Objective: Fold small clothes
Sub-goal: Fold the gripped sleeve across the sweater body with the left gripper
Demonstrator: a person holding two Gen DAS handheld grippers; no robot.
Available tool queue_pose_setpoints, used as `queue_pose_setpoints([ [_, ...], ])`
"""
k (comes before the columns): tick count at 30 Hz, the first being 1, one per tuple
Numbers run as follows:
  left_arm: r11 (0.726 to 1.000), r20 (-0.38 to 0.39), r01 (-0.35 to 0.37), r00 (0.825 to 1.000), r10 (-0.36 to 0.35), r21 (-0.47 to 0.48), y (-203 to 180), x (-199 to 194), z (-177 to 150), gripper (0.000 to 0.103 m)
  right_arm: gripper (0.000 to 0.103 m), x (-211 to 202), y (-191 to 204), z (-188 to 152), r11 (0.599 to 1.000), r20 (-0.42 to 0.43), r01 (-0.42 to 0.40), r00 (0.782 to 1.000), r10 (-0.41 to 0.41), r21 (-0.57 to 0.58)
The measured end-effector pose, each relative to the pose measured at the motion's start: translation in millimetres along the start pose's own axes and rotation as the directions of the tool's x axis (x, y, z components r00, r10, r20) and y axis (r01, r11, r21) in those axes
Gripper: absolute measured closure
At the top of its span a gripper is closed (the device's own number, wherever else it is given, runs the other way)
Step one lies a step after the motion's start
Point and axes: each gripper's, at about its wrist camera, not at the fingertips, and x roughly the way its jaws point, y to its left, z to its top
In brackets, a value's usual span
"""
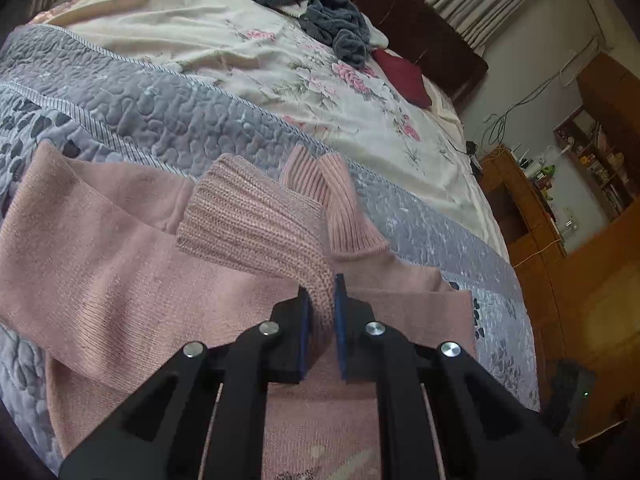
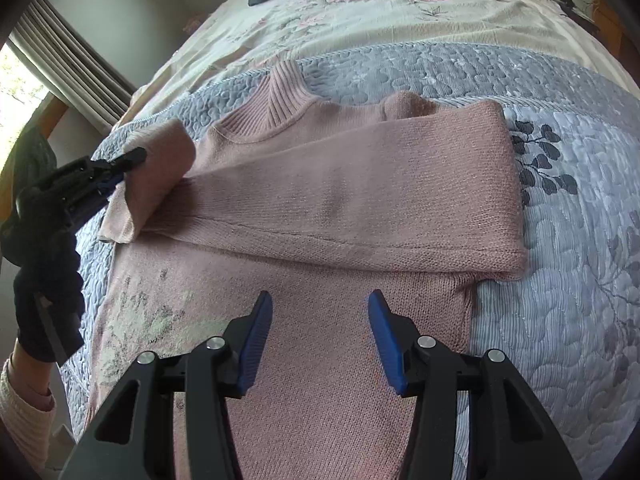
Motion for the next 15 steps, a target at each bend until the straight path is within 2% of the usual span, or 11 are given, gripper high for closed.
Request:
queue_pose_setpoints([
  [5,0.999,-0.083,-0.032,0.996,0.03,-0.029,13,36,-24,0.093,0.053,7,0,4,1.0,-0.013,-0.002,1.0,0.002,0.001],
  [9,0.998,-0.134,-0.03,0.991,0.023,-0.048,23,47,-41,0.09,0.053,12,3,9,1.0,-0.024,-0.005,1.0,0.005,0.003],
  [13,1.0,-0.148,0.019,0.989,-0.019,0.002,30,16,-47,0.084,0.053,14,14,20,1.0,-0.036,-0.006,0.999,0.006,-0.014],
  [15,0.999,-0.11,0.004,0.994,0.001,0.049,40,-13,-44,0.084,0.053,16,22,30,0.999,-0.041,-0.038,0.998,0.038,-0.005],
])
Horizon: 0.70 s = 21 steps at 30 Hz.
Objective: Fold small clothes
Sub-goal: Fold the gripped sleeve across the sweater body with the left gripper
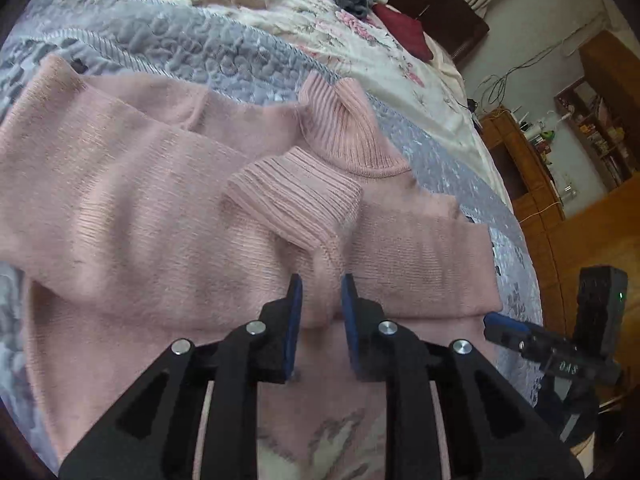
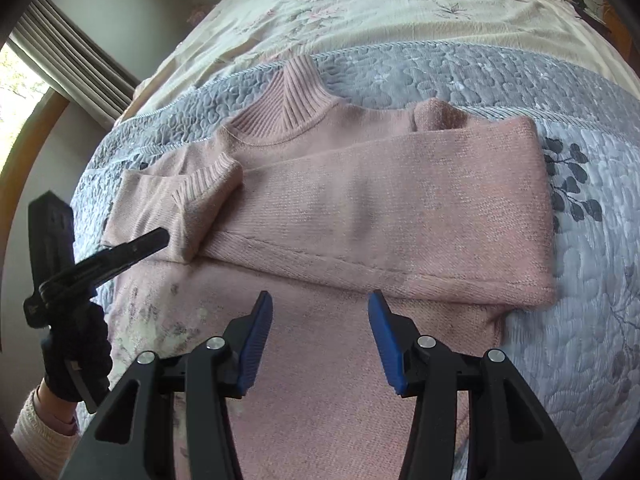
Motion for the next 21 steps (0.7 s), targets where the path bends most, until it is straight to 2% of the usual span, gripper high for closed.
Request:
queue_pose_setpoints([
  [2,0.996,0.056,-0.088,0.995,0.086,0.032,17,-29,8,0.082,0.053,5,11,14,0.999,-0.008,-0.043,0.999,0.043,0.017],
  [5,0.965,0.099,-0.257,0.963,0.252,0.047,47,-53,28,0.081,0.052,24,35,39,0.991,-0.031,-0.126,0.991,0.127,0.041],
  [7,0.95,0.096,-0.312,0.946,0.308,0.026,66,-55,37,0.081,0.052,43,52,56,0.988,-0.055,-0.144,0.988,0.148,0.06],
  [9,0.937,0.076,-0.35,0.934,0.349,0.008,81,-53,43,0.081,0.052,64,67,70,0.976,-0.084,-0.195,0.975,0.204,0.096],
  [11,0.938,0.05,-0.346,0.937,0.346,-0.008,92,-48,44,0.081,0.052,85,80,79,0.97,-0.115,-0.208,0.968,0.222,0.125],
  [15,0.943,0.03,-0.33,0.943,0.331,-0.035,106,-37,40,0.081,0.052,125,98,84,0.984,-0.192,-0.128,0.97,0.151,0.127],
  [16,0.945,0.032,-0.323,0.945,0.325,-0.041,108,-37,40,0.081,0.057,134,99,83,0.982,-0.207,-0.134,0.965,0.16,0.137],
  [17,0.948,0.033,-0.313,0.948,0.315,-0.051,109,-38,40,0.081,0.066,139,101,81,0.979,-0.216,-0.149,0.96,0.177,0.138],
  [18,0.951,0.032,-0.303,0.952,0.306,-0.061,110,-40,40,0.081,0.081,143,103,79,0.98,-0.219,-0.15,0.96,0.176,0.127],
  [19,0.953,0.03,-0.296,0.954,0.298,-0.071,110,-42,41,0.081,0.087,142,105,79,0.984,-0.212,-0.14,0.964,0.161,0.109],
  [21,0.954,0.044,-0.29,0.955,0.293,-0.071,107,-51,41,0.08,0.09,133,107,78,0.986,-0.189,-0.148,0.969,0.16,0.073],
])
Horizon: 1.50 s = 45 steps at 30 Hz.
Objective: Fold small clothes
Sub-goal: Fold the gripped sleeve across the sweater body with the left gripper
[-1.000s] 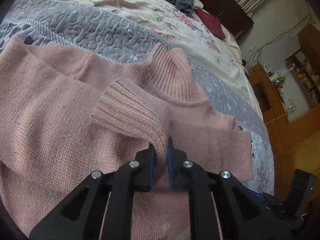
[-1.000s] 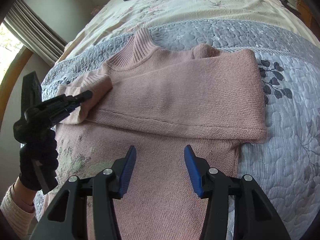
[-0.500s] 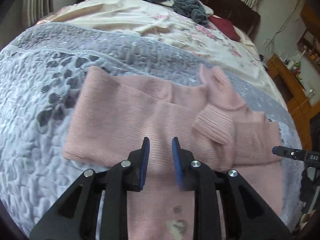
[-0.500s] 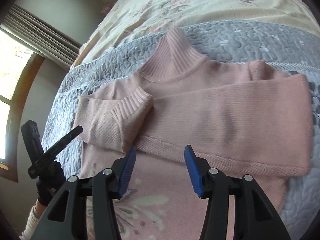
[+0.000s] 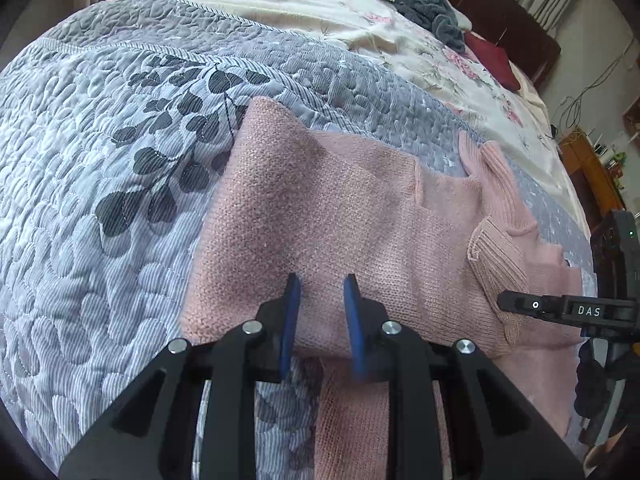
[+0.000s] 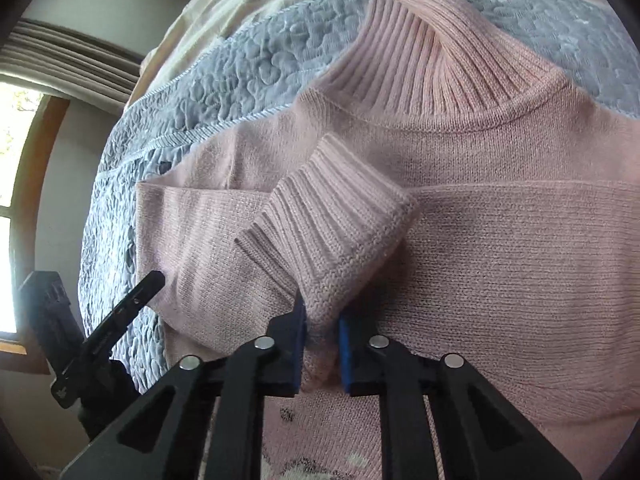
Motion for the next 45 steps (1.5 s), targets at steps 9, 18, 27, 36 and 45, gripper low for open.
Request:
queue_pose_setpoints([
  [9,0.997,0.059,0.045,0.997,-0.048,0.062,-34,-22,6,0.078,0.091,-83,-16,-9,0.996,0.16,0.051,0.986,-0.04,-0.071],
  [18,0.99,-0.037,-0.034,0.999,0.04,0.14,-66,35,-10,0.078,0.088,-60,-84,-11,0.989,0.084,0.148,0.985,-0.149,0.016],
  [27,0.985,-0.003,-0.014,1.0,0.015,0.174,-80,5,-1,0.067,0.056,-108,-48,-23,0.942,0.218,0.317,0.932,-0.288,-0.112],
  [36,0.985,-0.08,-0.009,0.997,0.023,0.171,-95,44,-8,0.067,0.05,-28,-27,-1,0.848,0.103,0.501,0.865,-0.491,-0.171],
  [45,0.989,-0.079,0.007,0.997,0.005,0.15,-89,46,-11,0.066,0.093,-94,-66,-25,0.926,0.194,0.374,0.913,-0.36,-0.042],
])
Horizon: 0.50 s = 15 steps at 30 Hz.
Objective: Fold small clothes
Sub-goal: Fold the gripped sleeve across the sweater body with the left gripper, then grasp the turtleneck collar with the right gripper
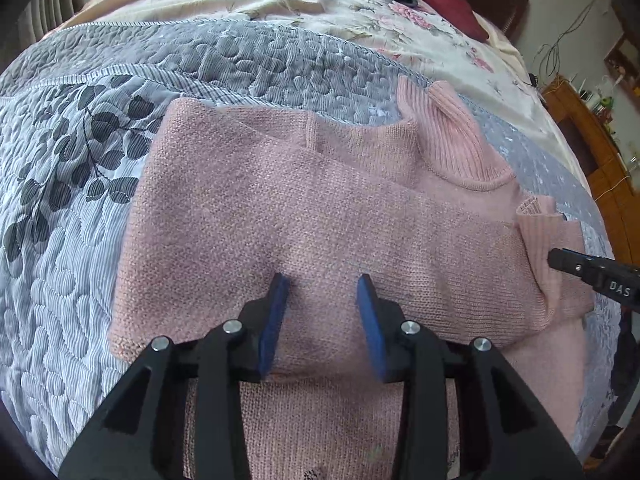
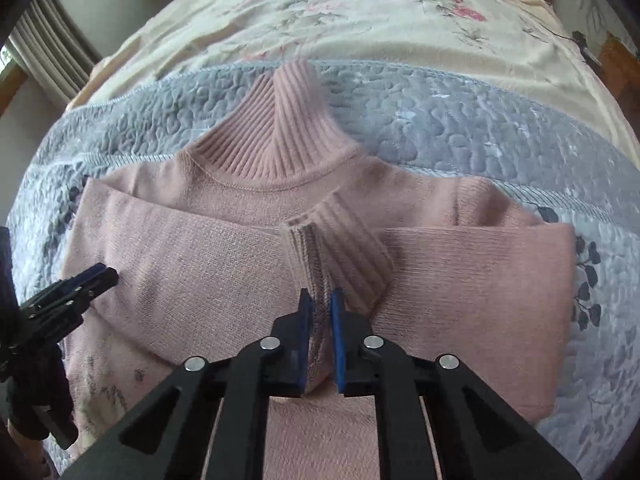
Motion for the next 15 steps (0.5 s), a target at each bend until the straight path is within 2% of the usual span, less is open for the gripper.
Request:
queue_pose_setpoints([
  [2,1.0,0.005,-0.009,1.0,0.009,0.008,-2,1,-1,0.066,0.093,-14,-17,-9,0.998,0.013,-0.04,0.999,0.04,0.044],
  [4,1.0,0.01,-0.015,1.0,0.015,0.014,-3,1,-3,0.066,0.093,-20,-35,-19,0.996,0.008,-0.038,0.999,0.037,0.076],
  [5,1.0,0.012,-0.016,1.0,0.016,0.015,-3,1,-3,0.066,0.091,-18,-44,-24,0.996,-0.007,-0.03,1.0,0.031,0.085],
  [7,1.0,0.012,-0.016,1.0,0.016,0.018,-3,1,-4,0.066,0.082,-14,-64,-40,0.993,-0.045,-0.012,0.999,0.018,0.121],
  [9,0.999,0.006,-0.016,1.0,0.016,0.03,-3,-1,-4,0.066,0.082,-16,-77,-56,0.993,-0.064,0.063,0.996,-0.057,0.103],
  [11,0.999,-0.002,-0.023,1.0,0.024,0.041,-4,-6,-3,0.065,0.081,-29,-86,-66,0.992,-0.032,0.098,0.995,-0.095,0.078],
  [15,0.999,0.053,-0.01,0.999,0.008,0.043,-16,-31,4,0.06,0.079,-54,-87,-53,0.998,0.047,0.027,0.998,-0.031,0.064],
])
